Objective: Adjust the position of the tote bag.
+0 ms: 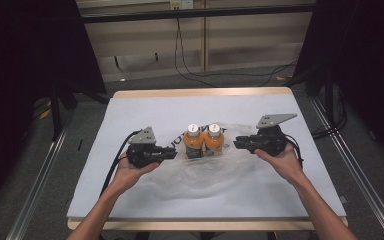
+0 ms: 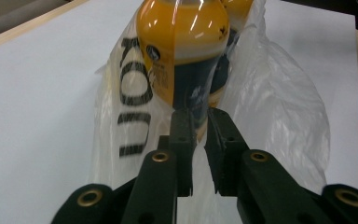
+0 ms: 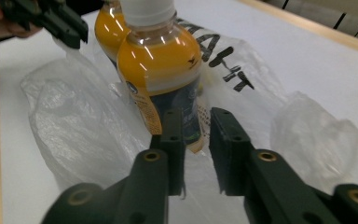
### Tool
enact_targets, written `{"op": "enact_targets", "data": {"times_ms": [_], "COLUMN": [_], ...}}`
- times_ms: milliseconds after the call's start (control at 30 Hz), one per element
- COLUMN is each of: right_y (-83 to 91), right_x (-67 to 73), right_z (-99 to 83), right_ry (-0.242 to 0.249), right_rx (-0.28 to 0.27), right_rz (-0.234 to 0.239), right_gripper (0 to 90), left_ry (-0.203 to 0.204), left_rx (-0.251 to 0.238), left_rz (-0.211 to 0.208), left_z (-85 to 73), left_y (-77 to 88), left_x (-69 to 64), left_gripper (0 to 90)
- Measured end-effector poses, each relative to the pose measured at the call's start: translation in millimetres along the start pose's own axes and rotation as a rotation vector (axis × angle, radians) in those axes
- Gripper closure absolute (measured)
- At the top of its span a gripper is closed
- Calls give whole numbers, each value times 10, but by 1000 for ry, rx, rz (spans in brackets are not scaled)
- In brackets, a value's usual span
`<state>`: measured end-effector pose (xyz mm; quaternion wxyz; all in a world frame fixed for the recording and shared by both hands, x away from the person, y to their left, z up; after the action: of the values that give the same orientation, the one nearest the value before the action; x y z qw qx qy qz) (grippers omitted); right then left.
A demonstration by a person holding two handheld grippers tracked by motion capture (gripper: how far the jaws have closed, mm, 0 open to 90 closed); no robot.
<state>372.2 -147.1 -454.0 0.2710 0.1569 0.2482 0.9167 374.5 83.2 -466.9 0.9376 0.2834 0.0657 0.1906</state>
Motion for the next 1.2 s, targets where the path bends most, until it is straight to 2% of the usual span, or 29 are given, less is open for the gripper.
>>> {"op": "enact_targets", "data": {"times_ms": [33,133,167,233,267,300,367,467,567,600,700,767,833,900,1000,1067,1133,1200], "right_y": [-35,-140,-172,-229,-259,-286,-346,-455,-560,-606,-705,-761,-790,-809,-836,-822,-808,-766], "right_x": [-7,-42,-59,-91,-110,-126,-152,-227,-282,-291,-293,-300,-311,-320,-332,-334,-335,-357], "right_z": [5,-7,-23,-60,-81,-102,-130,-181,-245,-274,-349,-417,-462,-517,-574,-580,-589,-607], "right_ry": [4,11,11,5,4,8,5,-1,-12,-22,-23,-15,-33,-27,-20,-34,-40,-25], "right_rx": [17,64,80,101,112,127,151,188,216,226,247,282,288,314,334,343,355,390], "right_rz": [5,16,15,20,19,19,18,13,14,19,29,26,31,24,27,18,12,-18], "right_gripper": [808,858,866,878,885,890,891,898,900,900,900,888,886,899,900,900,900,900], "left_ry": [-13,-55,-52,-65,-67,-79,-75,-67,-40,-42,-35,-35,-24,-33,-26,-19,-31,-72], "left_rx": [1,54,62,87,87,113,136,176,221,238,252,280,295,317,324,323,333,360], "left_rz": [-10,-22,-27,-14,-21,-8,-16,-6,-6,10,5,-5,0,-5,-7,-3,7,49], "left_z": [33,56,54,31,23,-4,-53,-140,-254,-287,-366,-429,-493,-554,-558,-564,-572,-583], "left_y": [-32,-124,-165,-237,-280,-322,-391,-449,-503,-512,-553,-579,-611,-638,-634,-628,-611,-589], "left_x": [-15,-40,-52,-40,-43,-21,1,53,108,128,156,158,162,157,160,161,170,191], "left_gripper": [843,874,877,888,894,899,900,900,900,900,900,900,900,900,900,900,900,900]}}
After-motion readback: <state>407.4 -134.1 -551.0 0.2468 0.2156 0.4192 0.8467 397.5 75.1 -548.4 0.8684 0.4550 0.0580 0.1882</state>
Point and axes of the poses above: each handheld gripper's, and its own axes: y roughly backward along the jaws, z roughly out of its top, x roughly to its left, the point moved 10 cm from there along -y, roughly forward along the jaws, and after that the axes turned 4 degrees about z, right-handed, at the moved point
